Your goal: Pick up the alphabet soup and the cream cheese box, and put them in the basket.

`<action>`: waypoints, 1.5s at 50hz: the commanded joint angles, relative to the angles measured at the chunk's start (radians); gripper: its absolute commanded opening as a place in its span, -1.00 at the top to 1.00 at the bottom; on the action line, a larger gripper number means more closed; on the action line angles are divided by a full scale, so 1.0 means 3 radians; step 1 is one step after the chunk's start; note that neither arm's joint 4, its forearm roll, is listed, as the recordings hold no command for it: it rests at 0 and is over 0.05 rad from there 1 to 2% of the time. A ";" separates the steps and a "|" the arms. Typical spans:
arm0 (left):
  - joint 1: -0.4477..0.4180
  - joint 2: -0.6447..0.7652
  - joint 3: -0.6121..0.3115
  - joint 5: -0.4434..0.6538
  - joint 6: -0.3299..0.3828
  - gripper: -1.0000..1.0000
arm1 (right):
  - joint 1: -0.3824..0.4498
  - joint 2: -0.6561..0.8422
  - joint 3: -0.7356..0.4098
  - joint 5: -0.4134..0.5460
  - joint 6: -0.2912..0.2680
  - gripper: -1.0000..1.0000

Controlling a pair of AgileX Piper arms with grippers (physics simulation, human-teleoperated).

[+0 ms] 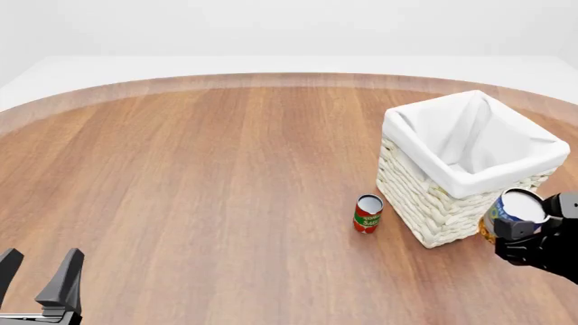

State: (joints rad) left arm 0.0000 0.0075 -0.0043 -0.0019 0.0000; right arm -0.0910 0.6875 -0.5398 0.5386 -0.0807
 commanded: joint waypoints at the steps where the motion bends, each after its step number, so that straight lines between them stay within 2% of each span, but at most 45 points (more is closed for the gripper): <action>1: 0.0000 0.0000 0.0000 0.0000 0.0000 -1.00 | -0.0003 0.0068 -0.0265 0.0089 0.0023 1.00; 19: 0.0000 0.0000 0.0000 0.0000 0.0000 -1.00 | 0.0040 0.0158 -0.0580 0.0213 0.0045 1.00; 43: 0.0000 0.0000 0.0000 0.0000 0.0000 -1.00 | 0.0040 0.0158 -0.0580 0.0213 0.0045 1.00; 45: 0.0000 0.0000 0.0000 0.0000 0.0000 -1.00 | 0.0002 0.0229 -0.0794 0.0318 0.0027 1.00; 47: 0.0000 0.0000 0.0000 0.0000 0.0000 -1.00 | -0.0015 0.0251 -0.0756 0.0261 0.0022 1.00; 48: 0.0000 0.0000 0.0000 0.0000 0.0000 -1.00 | -0.0029 0.0292 -0.0868 0.0320 0.0018 1.00; 71: 0.0000 0.0000 0.0000 0.0000 0.0000 -1.00 | 0.0021 0.0452 -0.1230 0.0404 -0.0042 1.00; 72: 0.0000 0.0000 0.0000 0.0000 0.0000 -1.00 | 0.0032 0.0488 -0.1357 0.0487 -0.0038 1.00; 75: 0.0000 0.0000 0.0000 0.0000 0.0000 -1.00 | 0.0039 0.0487 -0.1298 0.0428 -0.0039 1.00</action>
State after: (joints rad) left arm 0.0000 0.0075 -0.0043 -0.0019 0.0000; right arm -0.0878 0.8172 -0.8774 0.6573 -0.1067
